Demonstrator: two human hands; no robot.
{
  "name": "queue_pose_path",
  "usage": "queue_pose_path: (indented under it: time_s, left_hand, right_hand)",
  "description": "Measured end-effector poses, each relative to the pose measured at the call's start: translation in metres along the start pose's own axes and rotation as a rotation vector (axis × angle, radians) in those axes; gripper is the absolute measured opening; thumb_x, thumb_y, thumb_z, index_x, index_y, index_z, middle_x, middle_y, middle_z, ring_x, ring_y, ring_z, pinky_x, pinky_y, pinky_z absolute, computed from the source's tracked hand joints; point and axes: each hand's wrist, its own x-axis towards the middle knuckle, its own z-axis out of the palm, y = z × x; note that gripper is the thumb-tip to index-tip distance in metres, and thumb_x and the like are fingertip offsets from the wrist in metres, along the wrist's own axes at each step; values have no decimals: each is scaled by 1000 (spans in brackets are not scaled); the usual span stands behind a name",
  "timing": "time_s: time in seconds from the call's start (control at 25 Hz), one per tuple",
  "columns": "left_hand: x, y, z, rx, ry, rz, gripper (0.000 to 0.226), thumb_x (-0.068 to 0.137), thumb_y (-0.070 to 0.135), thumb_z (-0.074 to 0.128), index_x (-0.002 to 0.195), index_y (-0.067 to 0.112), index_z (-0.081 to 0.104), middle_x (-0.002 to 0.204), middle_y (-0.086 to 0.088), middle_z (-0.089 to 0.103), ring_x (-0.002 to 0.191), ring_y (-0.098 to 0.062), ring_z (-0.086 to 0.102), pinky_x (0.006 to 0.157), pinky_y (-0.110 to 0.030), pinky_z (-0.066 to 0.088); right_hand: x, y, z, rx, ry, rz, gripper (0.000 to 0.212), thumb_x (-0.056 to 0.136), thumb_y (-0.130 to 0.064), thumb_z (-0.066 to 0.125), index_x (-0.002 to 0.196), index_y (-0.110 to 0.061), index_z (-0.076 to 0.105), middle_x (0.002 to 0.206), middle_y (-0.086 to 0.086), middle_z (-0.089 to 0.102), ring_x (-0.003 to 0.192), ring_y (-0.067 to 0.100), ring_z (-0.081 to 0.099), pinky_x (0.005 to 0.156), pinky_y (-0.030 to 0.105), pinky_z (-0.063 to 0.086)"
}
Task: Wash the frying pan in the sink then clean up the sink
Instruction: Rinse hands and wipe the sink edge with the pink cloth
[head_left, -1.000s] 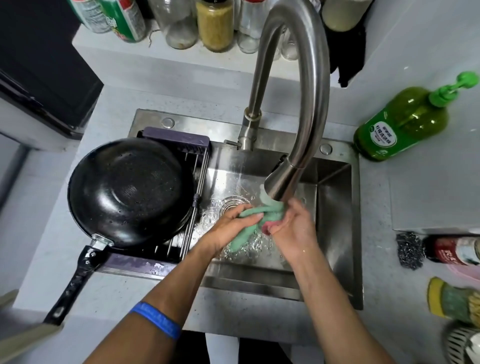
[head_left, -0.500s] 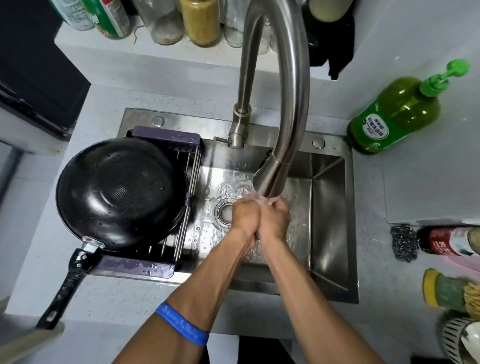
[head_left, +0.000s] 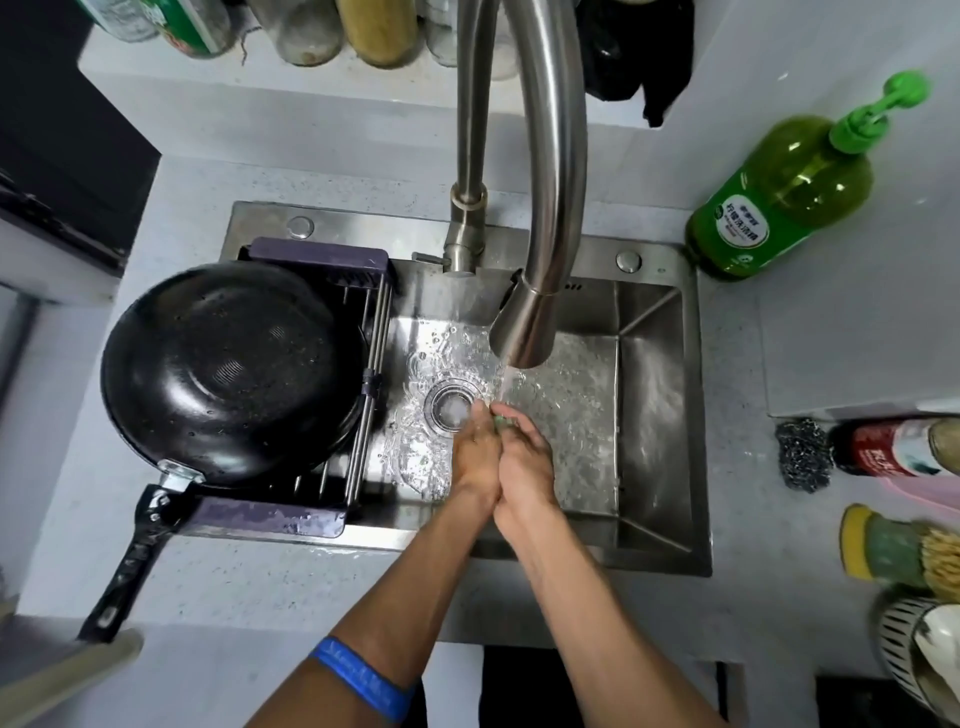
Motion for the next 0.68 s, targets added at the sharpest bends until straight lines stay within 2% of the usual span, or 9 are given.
queue_pose_path:
  time_s: [0.04, 0.12, 0.28, 0.32, 0.4, 0.44, 0.52, 0.6, 0.68]
  left_hand:
    - [-8, 2, -1, -58, -46, -49, 50, 105, 41, 26, 81, 17, 63, 79, -3, 67, 80, -13, 64, 68, -9, 48]
    - [-17, 1, 0, -106, -130, -131, 53, 105, 43, 26, 86, 16, 68, 88, -2, 71, 90, -13, 66, 80, -15, 48]
    - [-26, -10, -14, -11, -187, -142, 43, 104, 40, 33, 101, 16, 69, 107, -4, 71, 102, -16, 65, 100, -35, 48]
    - [-27, -11, -18, 51, -201, -121, 40, 102, 40, 36, 105, 16, 67, 107, -3, 71, 101, -18, 65, 98, -37, 49]
    - [-37, -9, -30, 342, -167, -83, 28, 99, 40, 43, 100, 20, 63, 95, 1, 68, 85, -16, 63, 78, -30, 52]
    - [-42, -8, -37, 395, -141, -90, 25, 98, 40, 46, 95, 21, 61, 90, 1, 68, 78, -15, 61, 69, -26, 49]
    - [-45, -10, -53, 153, -273, -172, 38, 94, 52, 49, 100, 20, 68, 97, -7, 73, 82, -20, 67, 76, -30, 53]
    - [-49, -3, -70, -146, -452, -222, 49, 89, 62, 52, 112, 22, 69, 107, -9, 73, 97, -24, 69, 90, -40, 54]
    - [-46, 3, -79, -229, -539, -186, 37, 90, 41, 62, 118, 16, 65, 114, -12, 70, 106, -29, 67, 93, -44, 53]
  right_hand:
    - [1, 4, 3, 43, 34, -17, 20, 102, -9, 50, 91, -10, 67, 80, 2, 69, 81, 22, 66, 67, 21, 50]
    - [8, 9, -1, 49, 76, -25, 29, 102, -13, 53, 75, -12, 65, 65, 1, 69, 74, 22, 68, 62, 21, 50]
    - [7, 8, -1, 11, 161, -9, 29, 99, -19, 61, 71, -10, 62, 56, -4, 66, 56, 13, 62, 53, 21, 48]
    - [7, 7, -1, 38, 205, 10, 29, 98, -18, 61, 70, -11, 62, 57, -3, 65, 56, 14, 61, 55, 22, 48]
    - [10, 9, -7, -28, 249, 30, 26, 96, -19, 60, 70, -15, 61, 65, -1, 61, 61, 18, 56, 60, 28, 44]
    - [7, 10, -12, -105, 226, 1, 26, 96, -21, 59, 70, -17, 61, 66, -1, 59, 63, 19, 54, 59, 30, 42]
    - [-11, 12, -20, -255, 31, -147, 27, 99, -26, 56, 75, -20, 66, 73, 2, 65, 71, 23, 59, 65, 33, 47]
    - [-39, 7, -30, -392, -265, -329, 19, 100, -31, 51, 107, -36, 68, 108, -5, 71, 101, 14, 66, 87, 28, 52]
    - [-61, 0, -37, -398, -372, -431, 40, 101, -23, 53, 135, -42, 47, 128, -30, 60, 121, -8, 54, 95, 12, 45]
